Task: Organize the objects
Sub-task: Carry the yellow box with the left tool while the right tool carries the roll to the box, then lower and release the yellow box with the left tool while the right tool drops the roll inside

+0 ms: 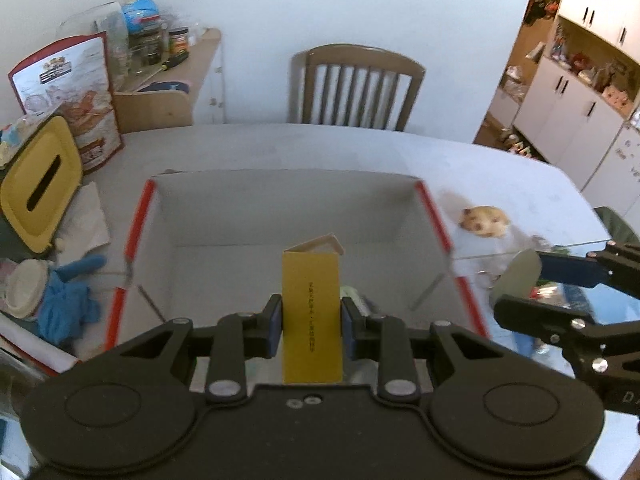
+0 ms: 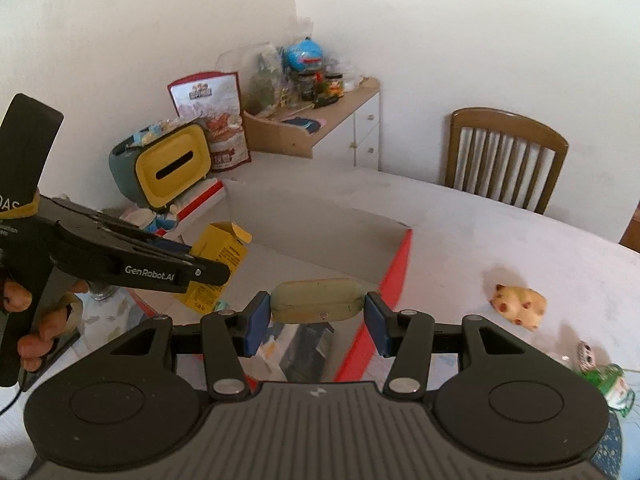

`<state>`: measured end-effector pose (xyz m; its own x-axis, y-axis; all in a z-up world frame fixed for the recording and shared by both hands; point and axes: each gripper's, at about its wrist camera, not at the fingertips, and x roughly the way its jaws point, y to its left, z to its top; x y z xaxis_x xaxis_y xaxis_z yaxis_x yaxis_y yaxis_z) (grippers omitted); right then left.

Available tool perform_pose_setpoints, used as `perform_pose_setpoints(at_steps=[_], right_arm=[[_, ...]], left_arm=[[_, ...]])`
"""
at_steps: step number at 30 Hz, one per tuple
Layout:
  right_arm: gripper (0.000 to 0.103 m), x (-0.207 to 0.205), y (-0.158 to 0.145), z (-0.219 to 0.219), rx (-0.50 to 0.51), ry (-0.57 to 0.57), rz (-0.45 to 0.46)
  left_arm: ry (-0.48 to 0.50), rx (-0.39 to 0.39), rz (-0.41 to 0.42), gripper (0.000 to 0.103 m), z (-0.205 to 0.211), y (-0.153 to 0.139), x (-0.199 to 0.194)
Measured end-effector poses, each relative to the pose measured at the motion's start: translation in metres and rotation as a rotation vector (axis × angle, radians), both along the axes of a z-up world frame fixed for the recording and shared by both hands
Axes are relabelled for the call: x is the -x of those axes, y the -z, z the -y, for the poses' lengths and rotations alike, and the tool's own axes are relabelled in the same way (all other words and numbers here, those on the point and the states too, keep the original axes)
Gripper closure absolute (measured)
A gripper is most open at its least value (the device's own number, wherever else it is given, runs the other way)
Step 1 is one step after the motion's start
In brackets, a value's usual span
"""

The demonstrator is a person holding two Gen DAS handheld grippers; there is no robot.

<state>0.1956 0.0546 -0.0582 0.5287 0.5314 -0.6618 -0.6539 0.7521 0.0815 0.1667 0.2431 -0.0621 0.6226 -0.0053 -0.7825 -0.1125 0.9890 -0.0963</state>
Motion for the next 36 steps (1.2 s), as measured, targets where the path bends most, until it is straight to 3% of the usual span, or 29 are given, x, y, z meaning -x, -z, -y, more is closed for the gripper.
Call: perform_pose_setpoints(at_steps=[10,23,36], right_arm=[[0.052,-0.017,0.037,-0.05,0.092,-0.026,-0.028],[0.052,-0.036,0.074,-0.081,0.171,-0.034,-0.094],[0.052,-0.038,0.079,-0.083,0.167,-0.037,-0.113]], left_arm=[[-0.022,-0.041,-0.081,0.075,-0.03,0.027,-0.026],[0.042,-0.107,-0.198,0.075,-0.028,0.064,-0.055],[0.082,-0.116,-0.301,0.074,-0.025,0.085,-0.073]])
